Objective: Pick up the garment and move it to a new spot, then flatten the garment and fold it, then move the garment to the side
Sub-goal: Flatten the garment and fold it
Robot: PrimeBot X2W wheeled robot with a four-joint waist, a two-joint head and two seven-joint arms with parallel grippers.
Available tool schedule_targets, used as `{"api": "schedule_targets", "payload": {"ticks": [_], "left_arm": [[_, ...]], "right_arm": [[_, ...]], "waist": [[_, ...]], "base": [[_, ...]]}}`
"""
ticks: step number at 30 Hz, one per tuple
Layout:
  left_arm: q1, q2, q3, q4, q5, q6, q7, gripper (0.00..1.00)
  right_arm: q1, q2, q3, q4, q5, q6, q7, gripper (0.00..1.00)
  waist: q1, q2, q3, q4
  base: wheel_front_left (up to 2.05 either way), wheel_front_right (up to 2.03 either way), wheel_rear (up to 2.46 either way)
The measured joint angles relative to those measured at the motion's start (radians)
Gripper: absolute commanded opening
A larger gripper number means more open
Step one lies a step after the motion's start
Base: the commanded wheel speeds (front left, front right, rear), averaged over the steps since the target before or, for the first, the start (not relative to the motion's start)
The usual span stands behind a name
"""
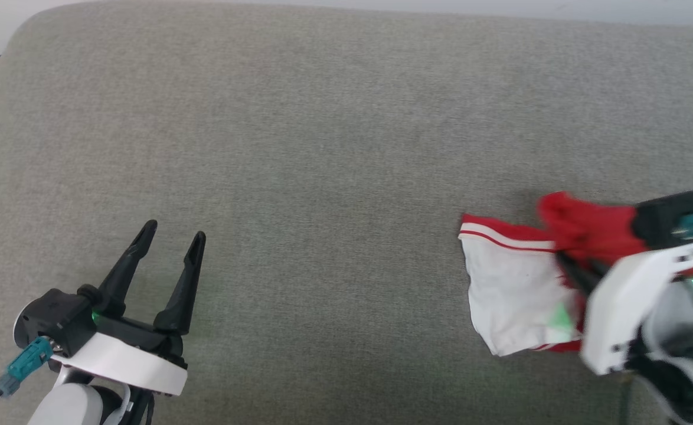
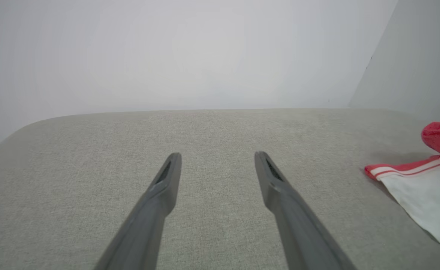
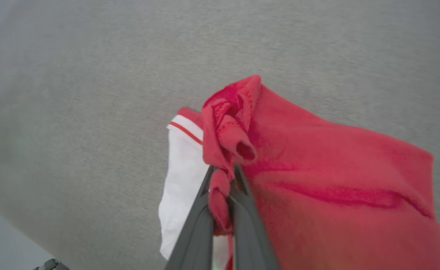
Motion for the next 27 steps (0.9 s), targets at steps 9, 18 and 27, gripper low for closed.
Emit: {"api": "schedule_targets", "payload": {"ticks": [9, 18, 27], "left_arm": [[-0.02, -0.014, -0.015, 0.007, -0.003, 0.0, 0.0, 1.0], [-0.033, -0.015, -0.011, 0.009, -0.013, 0.0, 0.0, 1.0], [-0.03, -0.009, 0.001, 0.011, -0.013, 0.0, 0.0, 1.0]], "right_arm": [[-0.041, 0.037, 0.184, 0.099, -0.012, 0.0, -0.017, 0.0], [0.036, 0.002, 0.132, 0.17, -0.045, 0.0, -0.077, 0.0], [0.039, 0.025, 0.119, 0.193, -0.042, 0.0, -0.161, 1.0]], "waist": [[0.0, 0.0, 0.009, 0.044], [0.0, 0.0, 0.009, 0.07], [0.0, 0.0, 0.001, 0.037]], "base": [[0.0, 0.0, 0.0], [0.0, 0.0, 0.0], [0.0, 0.0, 0.0]]}}
